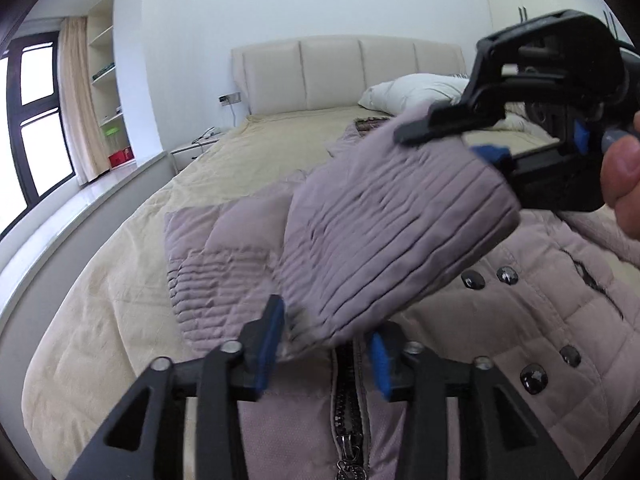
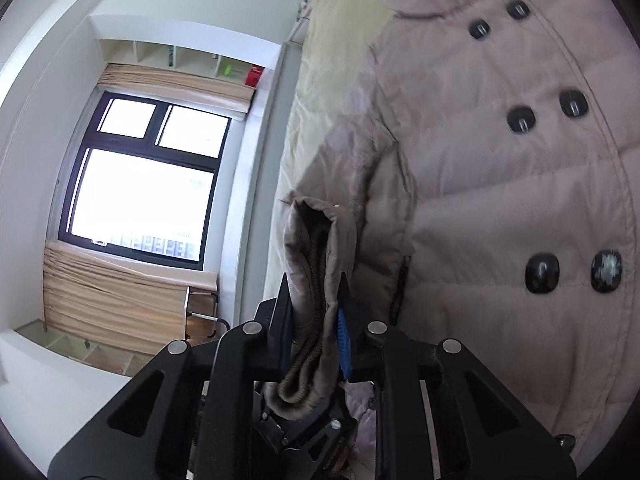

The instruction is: Fold large clothes

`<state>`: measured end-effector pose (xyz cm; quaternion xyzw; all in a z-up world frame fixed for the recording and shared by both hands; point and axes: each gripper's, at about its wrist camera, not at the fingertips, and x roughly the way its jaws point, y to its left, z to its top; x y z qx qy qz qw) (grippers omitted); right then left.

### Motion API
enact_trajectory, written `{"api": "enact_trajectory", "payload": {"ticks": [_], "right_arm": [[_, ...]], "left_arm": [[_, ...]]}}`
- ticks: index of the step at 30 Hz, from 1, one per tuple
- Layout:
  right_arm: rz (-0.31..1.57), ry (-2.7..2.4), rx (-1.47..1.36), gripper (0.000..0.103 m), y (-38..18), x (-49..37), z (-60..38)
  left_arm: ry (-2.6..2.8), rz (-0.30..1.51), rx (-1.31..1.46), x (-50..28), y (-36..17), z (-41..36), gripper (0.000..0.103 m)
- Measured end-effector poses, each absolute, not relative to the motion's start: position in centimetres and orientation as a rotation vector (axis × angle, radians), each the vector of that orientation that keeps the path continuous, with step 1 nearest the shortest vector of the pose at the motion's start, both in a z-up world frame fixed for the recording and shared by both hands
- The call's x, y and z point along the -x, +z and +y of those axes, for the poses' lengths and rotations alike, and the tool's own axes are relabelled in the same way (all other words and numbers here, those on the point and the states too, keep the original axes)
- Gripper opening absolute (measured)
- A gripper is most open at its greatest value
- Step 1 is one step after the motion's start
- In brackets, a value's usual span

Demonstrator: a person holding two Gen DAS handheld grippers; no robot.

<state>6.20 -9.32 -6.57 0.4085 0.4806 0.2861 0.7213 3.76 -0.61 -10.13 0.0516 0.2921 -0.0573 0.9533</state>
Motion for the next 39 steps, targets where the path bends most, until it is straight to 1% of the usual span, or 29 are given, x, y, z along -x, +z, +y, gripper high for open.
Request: {"api": "enact_trajectory", "payload": {"ticks": [2, 3, 8, 12, 16, 19, 20, 21, 22, 23, 26, 28, 30, 32, 34, 36, 38, 39], "right_arm": [[0.975, 0.662, -0.871, 0.017, -2.5, -6.8, -9.5], [0.931, 0.676, -0.853, 0.017, -0.2, -7.0, -9.8], [0.727, 0.730, -0.773, 0.016, 10.9, -7.6, -10.7], [0.602, 0.766, -0.730, 0.016, 17.6, -7.6, -11.7], [0.531, 0.775, -0.705, 0.016, 21.2, -7.8, -13.5], [0.514, 0.763, -0.705, 0.016, 21.6, -8.0, -15.3], [0.509, 0.754, -0.710, 0.016, 21.4, -8.0, -16.3], [0.505, 0.741, -0.722, 0.016, 20.9, -8.4, -17.1], [0.502, 0.725, -0.737, 0.016, 20.4, -8.3, -18.5], [0.495, 0.703, -0.750, 0.016, 19.8, -8.7, -19.7], [0.484, 0.605, -0.792, 0.016, 17.4, -9.0, -24.7], [0.499, 0.528, -0.852, 0.016, 14.1, -10.0, -28.1], [0.521, 0.439, -0.915, 0.016, 9.9, -11.1, -31.2], [0.566, 0.358, -0.986, 0.016, 4.3, -12.6, -33.9], [0.650, 0.262, -1.013, 0.016, -2.1, -14.5, -35.3], [0.768, 0.168, -1.021, 0.016, -8.3, -16.0, -35.9], [0.849, 0.093, -1.038, 0.016, -14.1, -17.1, -36.6], [0.857, 0.050, -1.050, 0.016, -16.3, -17.1, -37.2]], "left_arm": [[-0.085, 0.574, -0.026, -4.1, -9.5, 0.4, 0.071], [-0.077, 0.573, 0.021, -4.6, -9.2, 1.0, 0.074], [-0.020, 0.651, 0.310, -10.0, -9.4, 4.1, 0.075], [0.013, 0.704, 0.375, -15.4, -10.4, 3.8, 0.075], [0.009, 0.752, 0.348, -20.4, -11.5, 2.0, 0.075], [0.002, 0.770, 0.356, -23.2, -12.1, 1.6, 0.074], [-0.002, 0.770, 0.346, -24.0, -12.2, 1.4, 0.069], [0.001, 0.774, 0.319, -24.6, -12.3, 1.2, 0.055], [0.010, 0.789, 0.283, -25.2, -12.5, 1.1, 0.046], [0.014, 0.802, 0.272, -25.6, -12.7, 1.3, 0.033], [0.034, 0.790, 0.217, -25.6, -13.1, 2.3, 0.032], [0.037, 0.782, 0.140, -25.6, -13.5, 2.0, 0.031], [0.046, 0.787, 0.053, -25.7, -14.3, 1.2, 0.023], [0.061, 0.803, -0.023, -25.7, -15.5, 0.4, 0.018], [0.067, 0.824, -0.024, -26.0, -16.3, 0.8, 0.018], [0.071, 0.829, -0.017, -26.2, -16.3, 1.2, 0.024], [0.062, 0.831, -0.023, -25.7, -15.9, 1.3, 0.026], [0.051, 0.840, -0.021, -25.5, -15.8, 1.5, 0.028]]}}
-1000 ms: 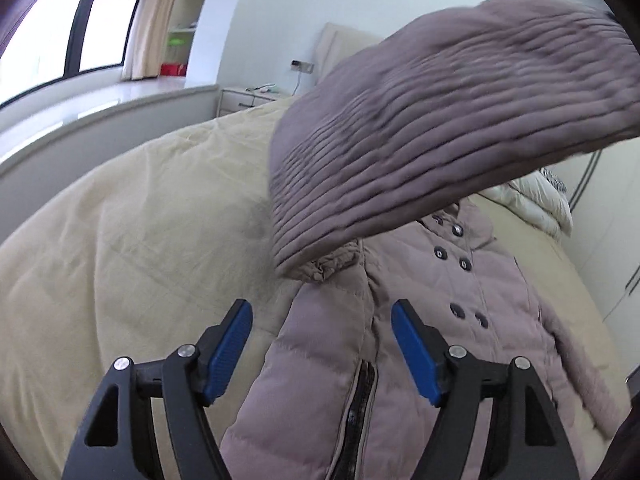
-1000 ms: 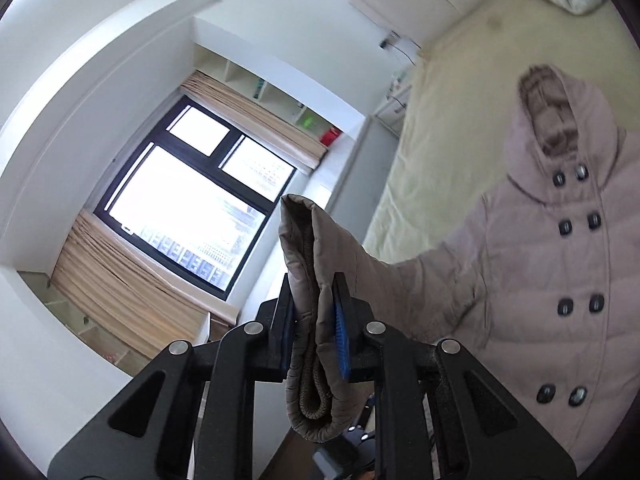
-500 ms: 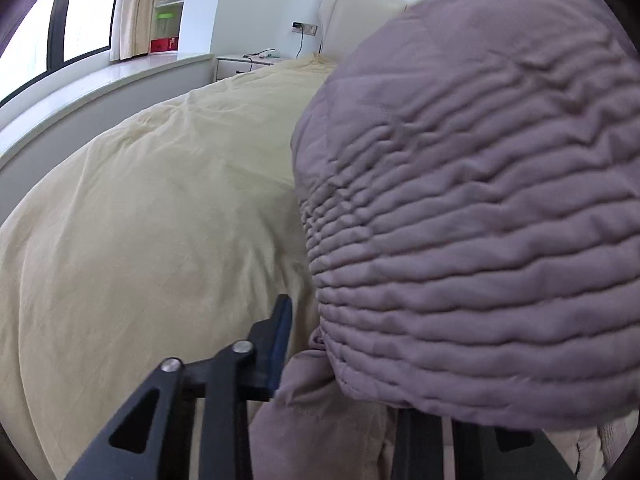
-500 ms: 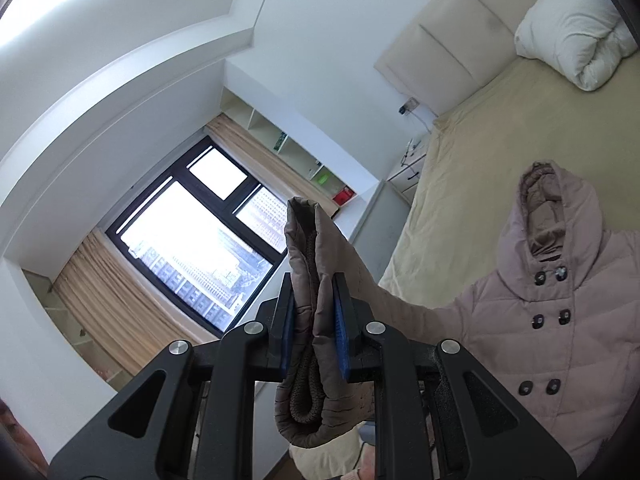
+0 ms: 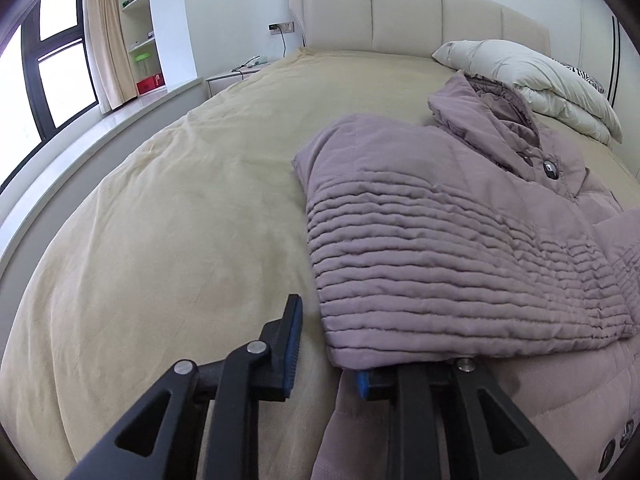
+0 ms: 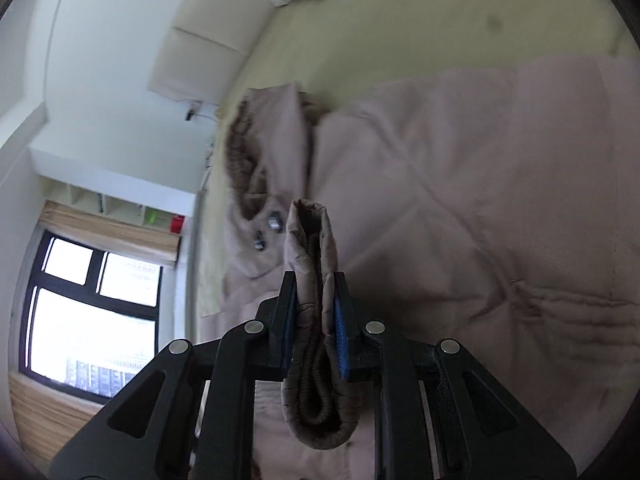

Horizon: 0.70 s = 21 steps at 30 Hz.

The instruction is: Fold large clothes

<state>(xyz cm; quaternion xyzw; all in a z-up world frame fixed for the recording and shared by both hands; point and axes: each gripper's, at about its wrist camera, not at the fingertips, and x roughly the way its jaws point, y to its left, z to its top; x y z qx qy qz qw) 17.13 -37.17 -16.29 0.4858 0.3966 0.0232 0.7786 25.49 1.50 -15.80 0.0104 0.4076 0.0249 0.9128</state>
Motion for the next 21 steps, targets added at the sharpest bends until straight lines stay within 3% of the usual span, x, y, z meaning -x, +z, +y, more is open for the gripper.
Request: {"api": "enact_trajectory", "payload": {"ticks": [4, 8, 13, 21], "right_arm": [[0.844, 0.036, -1.173, 0.016, -21.5, -16.4, -39.5], [0.839, 0.028, -1.117, 0.017, -20.6, -16.3, -39.7], [0.859, -0.002, -1.056, 0.017, -19.5, -17.3, -39.3], [0.872, -0.014, -1.070, 0.018, -14.8, -14.2, -41.2]], "left_arm": [[0.036, 0.858, -0.007, -22.1, -14.5, 2.5, 0.038], [0.032, 0.787, -0.001, -20.0, -11.9, 2.9, 0.041], [0.045, 0.702, -0.037, -24.3, -9.4, 2.2, 0.041], [0.012, 0.902, -0.148, -31.8, -15.5, -0.4, 0.038]]}}
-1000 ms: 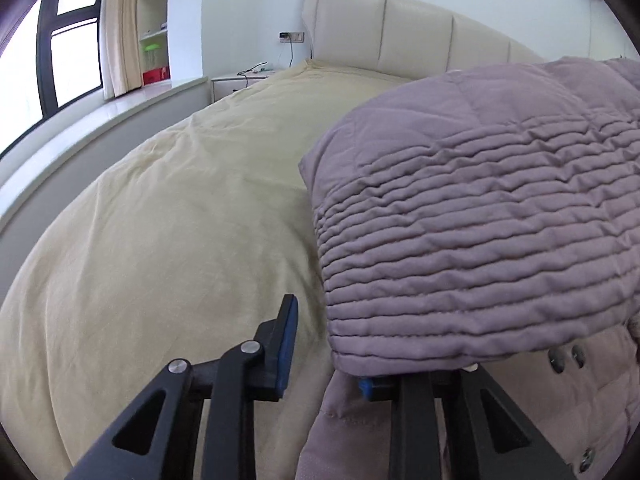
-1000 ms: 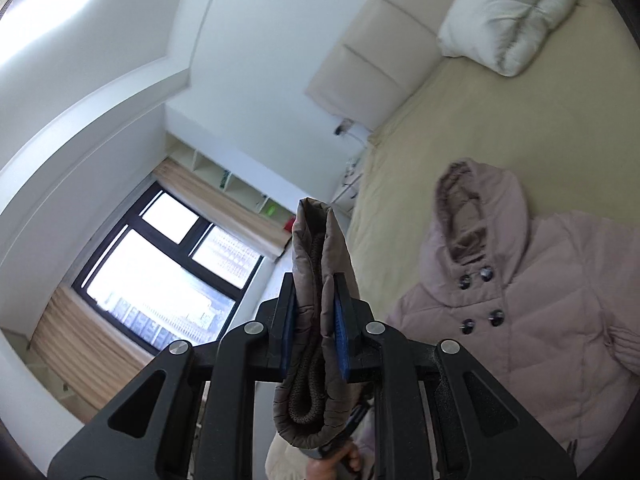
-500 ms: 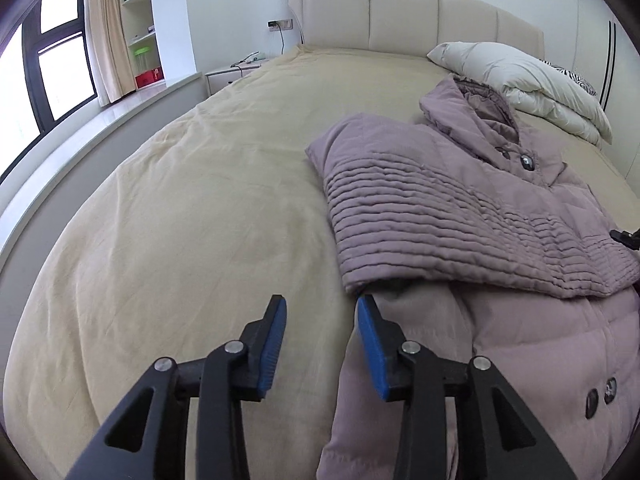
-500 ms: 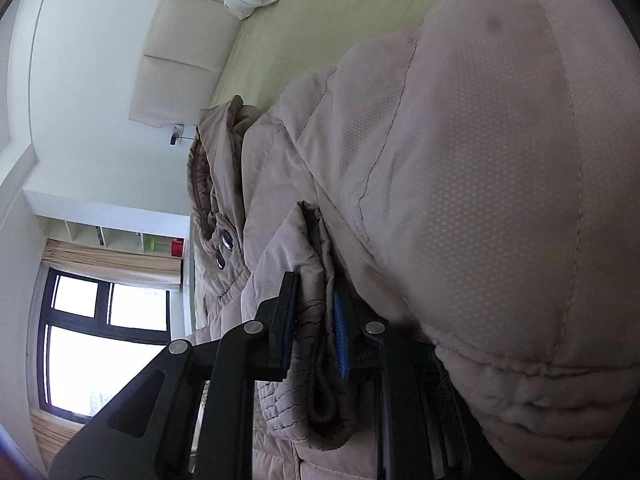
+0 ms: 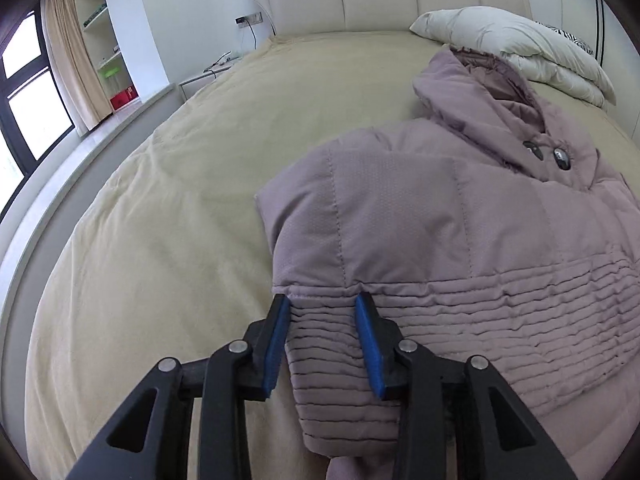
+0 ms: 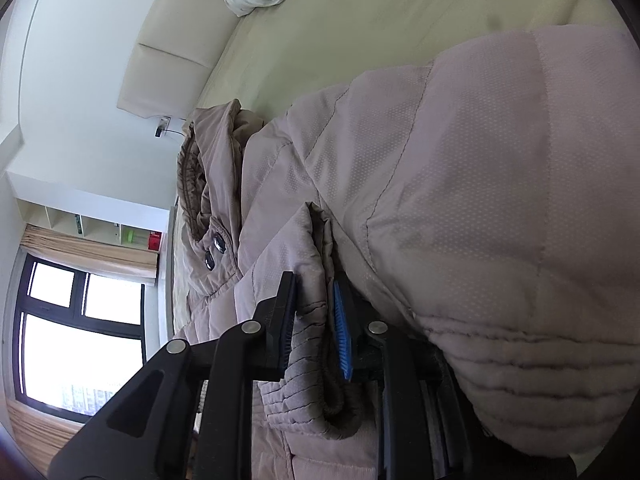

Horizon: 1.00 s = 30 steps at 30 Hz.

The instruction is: Fold large clothes

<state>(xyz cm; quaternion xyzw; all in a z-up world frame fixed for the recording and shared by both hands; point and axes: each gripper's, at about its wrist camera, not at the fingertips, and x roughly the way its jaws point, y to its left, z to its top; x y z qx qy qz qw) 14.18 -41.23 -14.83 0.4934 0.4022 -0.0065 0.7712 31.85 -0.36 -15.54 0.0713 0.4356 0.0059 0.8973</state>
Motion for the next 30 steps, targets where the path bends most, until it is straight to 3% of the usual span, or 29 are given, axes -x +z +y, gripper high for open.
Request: {"api": "enact_trajectory", "payload": {"ticks": [4, 9, 11, 16, 19, 23, 27, 30], "right_arm": [[0.780, -0.087, -0.912, 0.019, -10.6, -13.0, -40.1], [0.747, 0.018, -0.715, 0.019, -7.0, -13.2, -35.0], [0.801, 0.090, -0.663, 0.019, -7.6, -14.3, -33.0], [0.918, 0.080, -0.790, 0.018, -13.7, -15.6, -33.2], [0.854, 0.119, -0.850, 0.013, -15.4, -15.2, -34.3], [0.869, 0.123, -0.768, 0.015, -14.6, -15.1, -33.9], [0.815, 0.090, -0.704, 0.018, -11.7, -14.1, -33.7], [0.851, 0.050, -0.642, 0.018, -12.1, -13.4, -32.9]], "left_arm": [[0.011, 0.894, -0.203, -31.9, -15.4, -0.9, 0.037], [0.034, 0.788, 0.015, -31.4, -11.0, 3.2, 0.037], [0.018, 0.785, 0.067, -32.6, -10.1, 4.3, 0.036], [-0.078, 0.902, 0.018, -36.7, -12.8, 3.0, 0.022], [-0.082, 0.970, 0.021, -38.7, -15.9, 3.1, 0.024], [-0.076, 0.959, -0.036, -39.0, -15.5, 2.3, 0.023], [-0.050, 0.836, 0.064, -35.7, -12.8, 4.1, 0.023], [-0.063, 0.853, -0.038, -33.1, -14.6, 2.7, 0.023]]}}
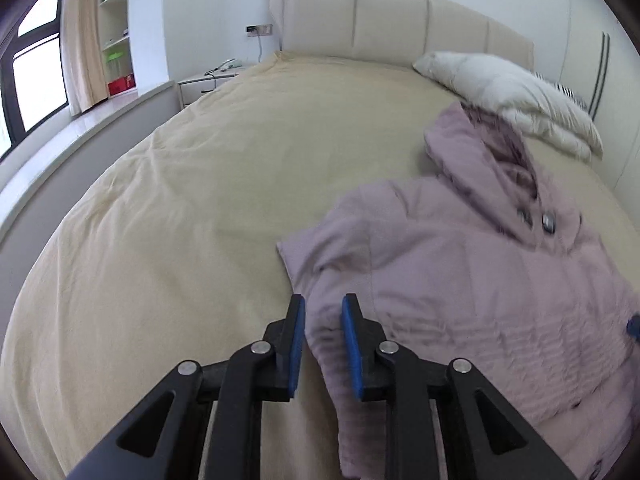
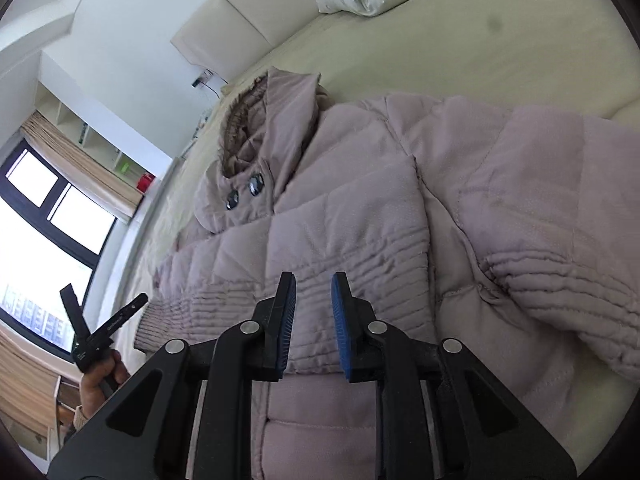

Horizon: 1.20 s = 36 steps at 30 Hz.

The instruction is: Fold large clothes

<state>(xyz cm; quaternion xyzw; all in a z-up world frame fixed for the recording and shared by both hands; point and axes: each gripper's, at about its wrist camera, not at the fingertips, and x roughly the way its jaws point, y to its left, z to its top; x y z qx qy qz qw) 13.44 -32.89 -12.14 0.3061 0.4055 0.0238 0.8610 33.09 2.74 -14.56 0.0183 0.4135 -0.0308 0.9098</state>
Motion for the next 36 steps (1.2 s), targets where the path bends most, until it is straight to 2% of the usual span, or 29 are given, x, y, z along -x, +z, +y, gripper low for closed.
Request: {"api": "enact_trajectory", "payload": {"ticks": [3, 5, 8, 9, 10, 11, 12, 13, 15, 20, 21, 22, 23, 30, 32, 33, 35, 36], "right_arm": [[0.860, 0.060, -0.660, 0.018, -14.5, -13.1, -33.2], [0.854, 0.048, -0.694, 0.018, -14.2, -12.3, -33.5], [0.789, 0.011, -0.691, 0.018, -11.4, -9.5, -34.1], [0.740, 0.011, -0.686, 0.018, -10.3, -8.1, -34.4], [0.692, 0.006, -0.688, 0.025, -9.4, -6.4, -35.0], [0.650, -0.013, -0.698, 0.055, -8.8, -4.6, -35.7], [0.620, -0.045, -0.723, 0.074, -8.6, -2.7, -36.6], [0.575, -0.084, -0.766, 0.090, -8.5, -0.4, -37.8], [0.490, -0.146, -0.878, 0.090, -9.1, 4.1, -40.5], [0.517, -0.367, -1.227, 0.089, -13.8, 13.9, -47.2], [0.475, -0.399, -1.304, 0.085, -14.7, 16.0, -48.3], [0.409, -0.407, -1.386, 0.074, -15.6, 17.9, -49.4], [0.365, -0.412, -1.451, 0.070, -16.1, 19.3, -50.3], [0.113, -0.582, -1.643, 0.068, -17.7, 24.3, -56.2], [0.077, -0.601, -1.663, 0.064, -18.0, 24.6, -57.9], [0.083, -0.617, -1.646, 0.061, -17.8, 24.3, -58.5], [0.112, -0.632, -1.598, 0.030, -16.9, 25.1, -60.4], [0.142, -0.639, -1.547, 0.026, -16.1, 24.6, -60.7]], "left_arm": [[-0.059, 0.868, -0.131, -32.3, -16.3, 1.8, 0.022], [-0.056, 0.891, -0.053, -32.6, -14.8, 2.5, 0.021], [-0.064, 0.795, -0.056, -30.2, -11.4, 2.1, 0.022], [-0.085, 0.762, -0.053, -28.9, -10.2, 1.8, 0.026], [-0.113, 0.743, -0.036, -27.8, -9.3, 1.5, 0.030], [-0.136, 0.729, -0.017, -26.5, -8.7, 1.1, 0.040], [-0.160, 0.719, 0.002, -25.0, -8.2, 0.6, 0.051], [-0.186, 0.717, 0.013, -23.8, -8.0, 0.0, 0.055], [-0.261, 0.720, 0.023, -21.4, -7.9, -1.5, 0.061], [-0.376, 0.799, 0.070, -16.0, -9.6, -5.3, 0.062], [-0.388, 0.818, 0.080, -15.1, -10.0, -5.9, 0.062], [-0.406, 0.839, 0.087, -14.1, -10.5, -6.5, 0.062], [-0.421, 0.862, 0.092, -13.2, -10.9, -7.0, 0.062], [-0.448, 0.952, 0.135, -9.8, -12.5, -8.0, 0.062], [-0.443, 0.958, 0.144, -9.8, -12.5, -7.7, 0.062], [-0.440, 0.960, 0.150, -10.0, -12.4, -7.6, 0.062], [-0.440, 0.962, 0.167, -10.4, -12.1, -7.3, 0.062], [-0.443, 0.960, 0.177, -10.6, -11.9, -7.1, 0.062]]}}
